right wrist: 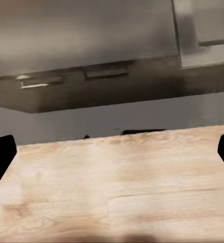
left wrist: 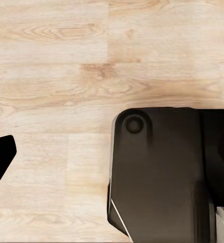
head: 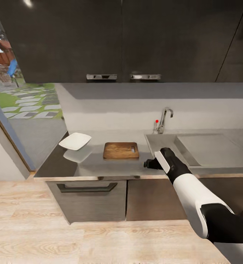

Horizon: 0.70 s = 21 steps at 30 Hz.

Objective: In the kitchen, take the Vidalia onion out of the sink, dice it on the chopping board with the paring knife, put the diced onion into the bowl on the countertop, then place both the paring knife and the chopping board into the sink.

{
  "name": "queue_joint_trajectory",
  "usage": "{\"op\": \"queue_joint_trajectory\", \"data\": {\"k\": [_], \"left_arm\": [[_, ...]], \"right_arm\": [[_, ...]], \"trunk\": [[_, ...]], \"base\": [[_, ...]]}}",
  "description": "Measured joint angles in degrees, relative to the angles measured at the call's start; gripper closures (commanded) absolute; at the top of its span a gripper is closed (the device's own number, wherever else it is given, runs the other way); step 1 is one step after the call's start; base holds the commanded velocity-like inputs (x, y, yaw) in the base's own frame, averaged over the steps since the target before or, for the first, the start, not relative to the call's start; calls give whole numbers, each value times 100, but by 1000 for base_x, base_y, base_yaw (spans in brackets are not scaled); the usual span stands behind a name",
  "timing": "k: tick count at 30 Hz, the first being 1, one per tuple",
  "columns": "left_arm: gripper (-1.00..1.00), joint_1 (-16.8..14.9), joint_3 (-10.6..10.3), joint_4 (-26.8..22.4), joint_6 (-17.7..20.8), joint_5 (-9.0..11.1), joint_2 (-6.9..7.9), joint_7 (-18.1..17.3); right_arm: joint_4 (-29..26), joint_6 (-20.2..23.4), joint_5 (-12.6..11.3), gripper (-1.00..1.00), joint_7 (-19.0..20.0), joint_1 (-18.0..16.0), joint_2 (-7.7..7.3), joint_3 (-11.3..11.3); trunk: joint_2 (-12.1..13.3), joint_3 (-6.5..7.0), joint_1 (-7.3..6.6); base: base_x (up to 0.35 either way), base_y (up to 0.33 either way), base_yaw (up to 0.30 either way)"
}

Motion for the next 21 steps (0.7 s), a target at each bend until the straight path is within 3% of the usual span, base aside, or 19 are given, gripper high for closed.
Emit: {"op": "queue_joint_trajectory", "data": {"k": [4,8,10,12,17,21], "left_arm": [[-100,0,0,0,0,-3,-2,0],[-100,0,0,0,0,-3,0,0],[-100,0,0,0,0,-3,0,0],[-100,0,0,-5,0,-3,-3,0],[-100,0,0,-8,0,-3,-8,0],[-100,0,0,-9,0,-3,-9,0]], "right_arm": [[117,-191,3,-100,13,0,-2,-2],[688,-982,27,-100,26,0,-5,-9],[891,-1269,120,-100,28,0,-3,-6],[1392,-1961,485,-100,47,0,0,-3],[1925,-2685,725,-100,54,-1,5,-3],[2370,-3180,780,-100,59,-1,5,-4]], "trunk": [[0,0,0],[0,0,0],[0,0,0],[1,0,0],[0,0,0],[0,0,0]], "base": [[-275,-93,0],[-275,-94,0],[-275,-95,0],[-275,-95,0],[-275,-95,0],[-275,-95,0]]}}
